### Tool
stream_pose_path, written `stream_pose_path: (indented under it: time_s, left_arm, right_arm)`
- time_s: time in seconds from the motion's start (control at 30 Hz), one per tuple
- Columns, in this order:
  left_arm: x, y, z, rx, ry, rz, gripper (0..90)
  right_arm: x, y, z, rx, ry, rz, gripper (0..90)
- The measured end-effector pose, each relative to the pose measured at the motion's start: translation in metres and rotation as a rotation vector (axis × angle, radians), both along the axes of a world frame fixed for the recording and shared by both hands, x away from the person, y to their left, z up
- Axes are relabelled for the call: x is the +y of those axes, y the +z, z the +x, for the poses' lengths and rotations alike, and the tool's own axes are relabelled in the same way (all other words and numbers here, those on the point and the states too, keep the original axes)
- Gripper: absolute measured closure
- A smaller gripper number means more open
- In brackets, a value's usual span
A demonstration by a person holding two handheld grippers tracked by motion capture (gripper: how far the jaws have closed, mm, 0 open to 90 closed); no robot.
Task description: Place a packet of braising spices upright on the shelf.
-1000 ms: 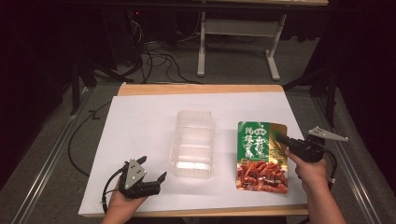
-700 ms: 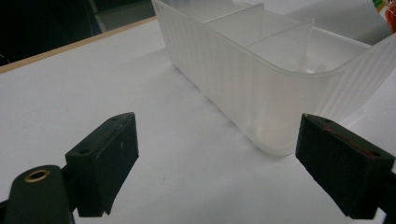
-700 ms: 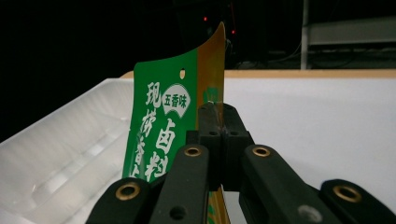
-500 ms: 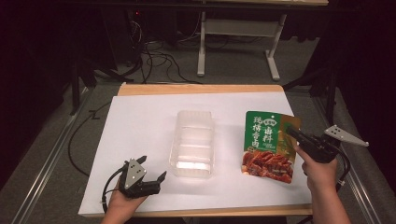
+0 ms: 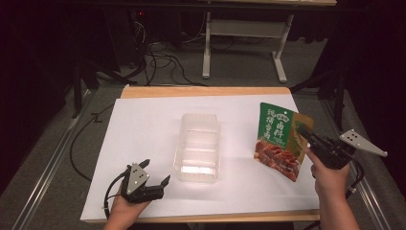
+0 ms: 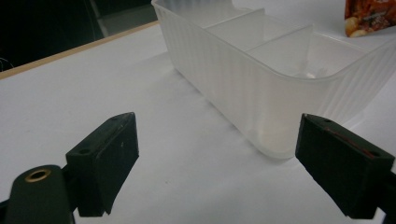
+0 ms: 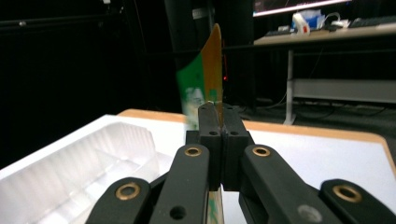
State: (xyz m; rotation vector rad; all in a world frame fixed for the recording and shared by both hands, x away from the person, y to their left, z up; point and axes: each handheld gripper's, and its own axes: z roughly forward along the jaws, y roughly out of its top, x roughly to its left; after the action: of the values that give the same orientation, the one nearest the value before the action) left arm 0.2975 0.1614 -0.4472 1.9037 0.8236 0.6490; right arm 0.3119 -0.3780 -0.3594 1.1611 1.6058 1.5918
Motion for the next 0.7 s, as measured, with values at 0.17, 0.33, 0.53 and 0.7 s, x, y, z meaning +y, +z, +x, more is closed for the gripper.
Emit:
stream_pose_path:
  time_s: [0.17, 0.33, 0.53, 0.7]
  left_arm:
    - [0.0001, -0.0001, 0.0002, -0.001, -0.001, 0.001, 13.7]
    - [0.0002, 0.0001, 0.0000, -0.002, -0.002, 0.001, 13.6]
    - [0.0000, 0.0004, 0.0001, -0.004, -0.003, 0.002, 13.6]
    - [0.0018, 0.0006, -0.0012, -0.009, -0.002, 0.003, 13.7]
  right_arm:
    - [0.0023, 0.0035, -0.0033, -0.029, -0.015, 0.003, 90.0]
    - [0.0000, 0.0039, -0.0048, -0.051, -0.020, 0.007, 90.0]
    - [0.0019, 0.0036, -0.0054, -0.072, -0.010, -0.002, 90.0]
    - [0.0089, 0.0050, -0.0061, -0.094, 0.009, -0.011, 90.0]
